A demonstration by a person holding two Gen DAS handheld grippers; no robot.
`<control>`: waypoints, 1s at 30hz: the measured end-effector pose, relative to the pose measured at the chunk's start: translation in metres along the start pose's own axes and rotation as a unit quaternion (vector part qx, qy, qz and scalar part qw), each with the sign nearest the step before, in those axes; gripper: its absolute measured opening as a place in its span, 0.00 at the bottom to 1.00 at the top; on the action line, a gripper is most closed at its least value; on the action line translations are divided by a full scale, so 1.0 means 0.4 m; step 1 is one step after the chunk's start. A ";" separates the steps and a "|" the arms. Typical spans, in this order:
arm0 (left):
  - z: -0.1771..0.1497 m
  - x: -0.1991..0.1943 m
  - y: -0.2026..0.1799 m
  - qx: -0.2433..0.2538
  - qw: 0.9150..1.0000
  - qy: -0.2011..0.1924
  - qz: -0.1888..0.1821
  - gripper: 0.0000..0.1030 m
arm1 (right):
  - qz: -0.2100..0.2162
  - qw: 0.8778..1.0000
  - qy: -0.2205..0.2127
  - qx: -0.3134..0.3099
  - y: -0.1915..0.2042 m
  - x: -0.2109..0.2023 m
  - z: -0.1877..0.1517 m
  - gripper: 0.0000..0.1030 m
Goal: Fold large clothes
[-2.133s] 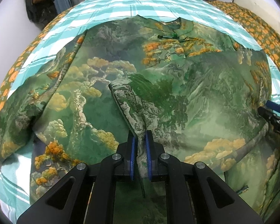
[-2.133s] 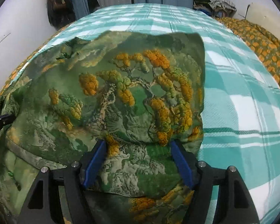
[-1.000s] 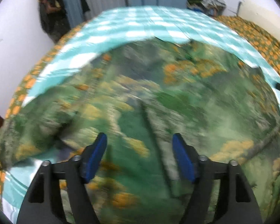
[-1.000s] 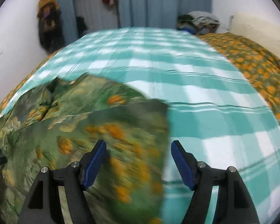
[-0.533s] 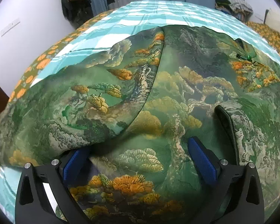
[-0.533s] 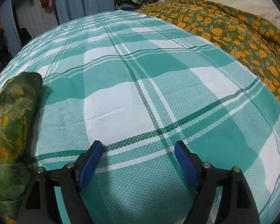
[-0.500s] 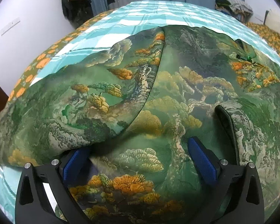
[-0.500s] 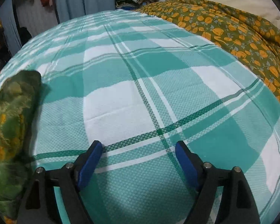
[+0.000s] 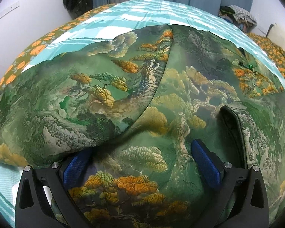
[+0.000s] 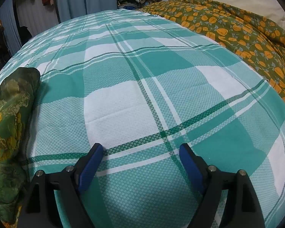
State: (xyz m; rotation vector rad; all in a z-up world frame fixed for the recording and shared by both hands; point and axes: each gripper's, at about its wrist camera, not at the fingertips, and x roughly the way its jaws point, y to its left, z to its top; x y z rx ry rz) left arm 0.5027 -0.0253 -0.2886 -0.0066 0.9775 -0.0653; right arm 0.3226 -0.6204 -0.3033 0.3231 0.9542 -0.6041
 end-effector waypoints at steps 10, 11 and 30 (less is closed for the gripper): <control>-0.008 -0.005 0.005 -0.002 1.000 -0.005 -0.002 0.99 | 0.000 1.000 0.000 0.001 0.000 0.000 -0.001 0.82; -0.008 -0.005 0.006 -0.003 1.000 -0.005 -0.003 1.00 | 0.000 1.000 0.000 0.001 0.000 0.000 -0.001 0.82; -0.007 -0.006 0.006 -0.003 1.000 -0.001 -0.003 1.00 | 0.000 1.000 0.000 0.001 -0.001 0.000 -0.001 0.82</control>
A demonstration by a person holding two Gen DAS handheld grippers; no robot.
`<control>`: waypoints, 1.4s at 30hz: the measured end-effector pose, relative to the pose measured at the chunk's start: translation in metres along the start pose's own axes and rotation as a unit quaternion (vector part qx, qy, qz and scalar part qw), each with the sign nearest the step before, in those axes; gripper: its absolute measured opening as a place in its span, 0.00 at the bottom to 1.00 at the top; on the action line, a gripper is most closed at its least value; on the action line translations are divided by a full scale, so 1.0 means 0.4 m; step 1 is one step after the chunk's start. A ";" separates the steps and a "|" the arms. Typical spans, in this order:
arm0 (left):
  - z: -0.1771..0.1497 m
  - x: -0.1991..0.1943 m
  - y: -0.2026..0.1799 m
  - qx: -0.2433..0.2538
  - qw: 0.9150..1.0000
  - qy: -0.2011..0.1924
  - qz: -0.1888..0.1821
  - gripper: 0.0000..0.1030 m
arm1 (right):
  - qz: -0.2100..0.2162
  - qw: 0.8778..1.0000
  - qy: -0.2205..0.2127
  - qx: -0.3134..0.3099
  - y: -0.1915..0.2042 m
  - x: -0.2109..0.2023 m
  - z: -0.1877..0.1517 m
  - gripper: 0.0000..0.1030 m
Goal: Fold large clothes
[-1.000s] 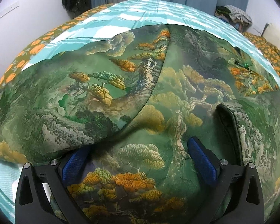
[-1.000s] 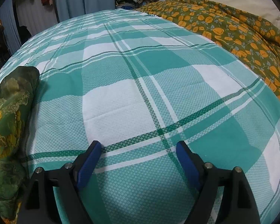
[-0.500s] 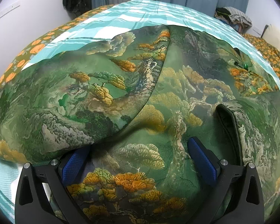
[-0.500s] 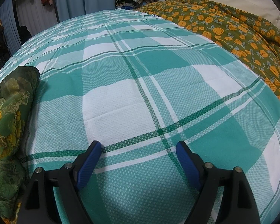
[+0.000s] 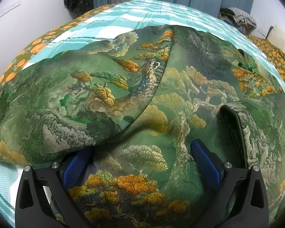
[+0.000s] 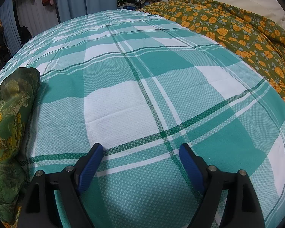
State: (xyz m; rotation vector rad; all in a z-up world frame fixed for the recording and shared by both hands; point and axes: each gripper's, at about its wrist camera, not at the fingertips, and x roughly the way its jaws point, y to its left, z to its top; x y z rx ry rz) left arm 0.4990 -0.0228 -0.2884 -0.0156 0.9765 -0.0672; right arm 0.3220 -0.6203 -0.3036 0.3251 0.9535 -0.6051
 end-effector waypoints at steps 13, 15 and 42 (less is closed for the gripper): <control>0.004 0.005 -0.001 -0.002 1.000 0.007 -0.005 1.00 | 0.000 1.000 0.000 0.000 0.000 0.000 0.000 0.82; 0.004 0.004 0.000 -0.003 1.000 0.007 -0.006 1.00 | 0.000 1.000 0.000 0.001 -0.001 0.000 0.000 0.82; -0.016 -0.058 -0.003 0.009 1.000 0.006 -0.004 1.00 | -0.001 1.000 -0.002 0.003 -0.001 0.000 0.001 0.82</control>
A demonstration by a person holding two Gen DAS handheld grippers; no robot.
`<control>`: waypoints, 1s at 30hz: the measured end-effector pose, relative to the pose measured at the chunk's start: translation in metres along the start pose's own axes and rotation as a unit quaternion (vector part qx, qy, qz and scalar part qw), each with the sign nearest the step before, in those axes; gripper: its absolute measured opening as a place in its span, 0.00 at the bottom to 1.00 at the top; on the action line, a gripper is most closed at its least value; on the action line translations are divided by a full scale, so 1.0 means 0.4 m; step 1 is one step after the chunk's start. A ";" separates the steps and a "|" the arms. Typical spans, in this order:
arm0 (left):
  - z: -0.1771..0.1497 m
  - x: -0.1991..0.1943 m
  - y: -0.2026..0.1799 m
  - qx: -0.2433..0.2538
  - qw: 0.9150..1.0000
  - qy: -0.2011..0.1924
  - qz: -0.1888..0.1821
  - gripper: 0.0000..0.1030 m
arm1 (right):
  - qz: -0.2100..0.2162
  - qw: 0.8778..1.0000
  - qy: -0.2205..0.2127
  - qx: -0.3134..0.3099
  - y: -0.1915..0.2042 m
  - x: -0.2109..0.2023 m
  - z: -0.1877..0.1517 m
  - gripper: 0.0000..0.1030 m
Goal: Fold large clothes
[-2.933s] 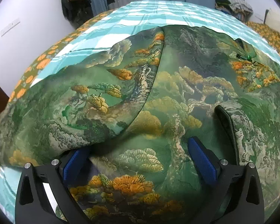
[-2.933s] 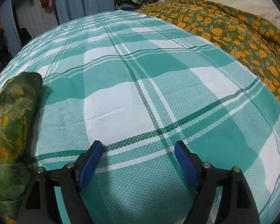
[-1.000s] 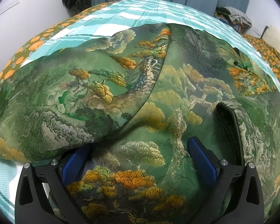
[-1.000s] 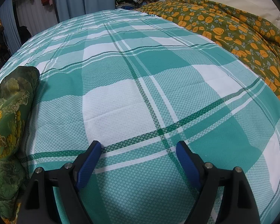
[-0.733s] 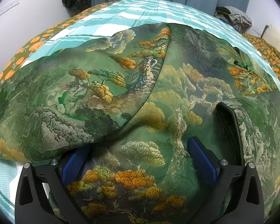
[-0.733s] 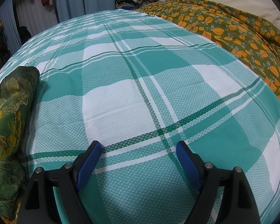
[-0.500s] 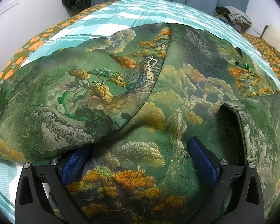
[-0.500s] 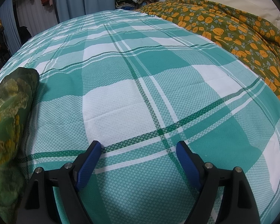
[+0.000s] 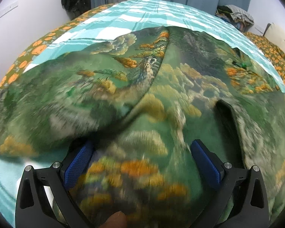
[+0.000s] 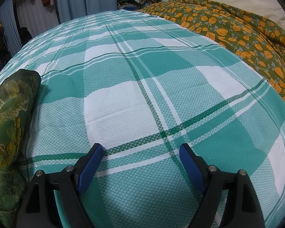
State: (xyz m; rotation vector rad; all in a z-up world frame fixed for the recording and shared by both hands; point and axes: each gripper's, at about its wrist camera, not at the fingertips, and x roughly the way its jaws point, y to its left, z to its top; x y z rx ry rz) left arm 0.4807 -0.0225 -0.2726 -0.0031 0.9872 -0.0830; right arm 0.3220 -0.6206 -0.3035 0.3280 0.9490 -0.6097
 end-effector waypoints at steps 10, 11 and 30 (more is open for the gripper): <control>-0.144 -0.213 0.022 0.015 0.998 -0.028 0.052 1.00 | -0.021 0.999 -0.038 -0.026 0.004 -0.108 0.039 0.86; -0.157 -0.224 0.025 0.017 0.998 -0.024 0.056 1.00 | -0.018 0.998 -0.059 -0.031 0.006 -0.167 0.037 0.86; -0.209 -0.439 0.144 0.019 0.997 -0.051 0.058 1.00 | 0.186 0.925 -0.145 -0.297 0.585 -0.771 -0.416 1.00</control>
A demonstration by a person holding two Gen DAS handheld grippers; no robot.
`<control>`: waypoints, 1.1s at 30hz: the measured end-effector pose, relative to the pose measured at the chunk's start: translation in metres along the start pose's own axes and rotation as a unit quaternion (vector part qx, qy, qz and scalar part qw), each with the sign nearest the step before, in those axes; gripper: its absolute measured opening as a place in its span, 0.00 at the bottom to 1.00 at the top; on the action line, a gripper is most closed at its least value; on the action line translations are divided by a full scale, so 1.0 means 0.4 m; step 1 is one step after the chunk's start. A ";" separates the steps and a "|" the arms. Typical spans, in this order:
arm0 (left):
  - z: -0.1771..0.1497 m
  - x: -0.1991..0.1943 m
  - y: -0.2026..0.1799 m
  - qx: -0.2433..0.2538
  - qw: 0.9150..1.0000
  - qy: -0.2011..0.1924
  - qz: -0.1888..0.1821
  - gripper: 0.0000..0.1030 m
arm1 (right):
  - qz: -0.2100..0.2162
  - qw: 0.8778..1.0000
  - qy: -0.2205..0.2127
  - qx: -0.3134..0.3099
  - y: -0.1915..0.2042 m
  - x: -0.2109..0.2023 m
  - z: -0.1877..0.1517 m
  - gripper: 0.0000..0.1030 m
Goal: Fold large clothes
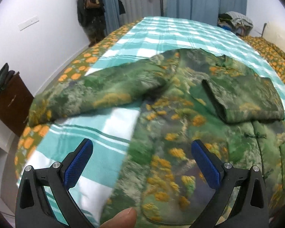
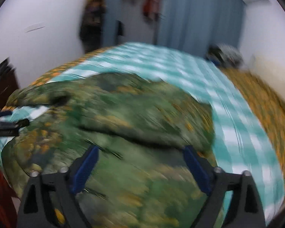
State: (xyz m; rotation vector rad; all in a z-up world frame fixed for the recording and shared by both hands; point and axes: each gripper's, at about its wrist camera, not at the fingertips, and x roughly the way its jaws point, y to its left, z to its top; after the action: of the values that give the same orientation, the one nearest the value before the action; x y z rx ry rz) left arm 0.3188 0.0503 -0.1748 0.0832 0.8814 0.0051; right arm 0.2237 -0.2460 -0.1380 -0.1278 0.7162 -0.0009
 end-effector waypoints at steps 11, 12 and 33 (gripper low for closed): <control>0.096 0.211 0.399 -0.173 0.982 0.058 0.052 1.00 | 0.056 0.996 0.040 -0.056 0.132 -0.005 -0.064 1.00; 0.097 0.247 0.443 -0.193 0.977 0.062 0.061 1.00 | 0.054 0.996 0.044 -0.053 0.122 -0.004 -0.072 1.00; 0.257 0.244 0.507 -0.230 0.959 -0.021 0.167 0.11 | 0.082 0.994 0.064 -0.038 0.151 0.017 -0.094 1.00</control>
State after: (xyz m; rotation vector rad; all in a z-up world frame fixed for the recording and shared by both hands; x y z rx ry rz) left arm 0.4660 0.2488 -0.1697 -0.2030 0.7969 0.5209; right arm 0.2015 -0.1907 -0.1777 -0.1423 0.8542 0.1766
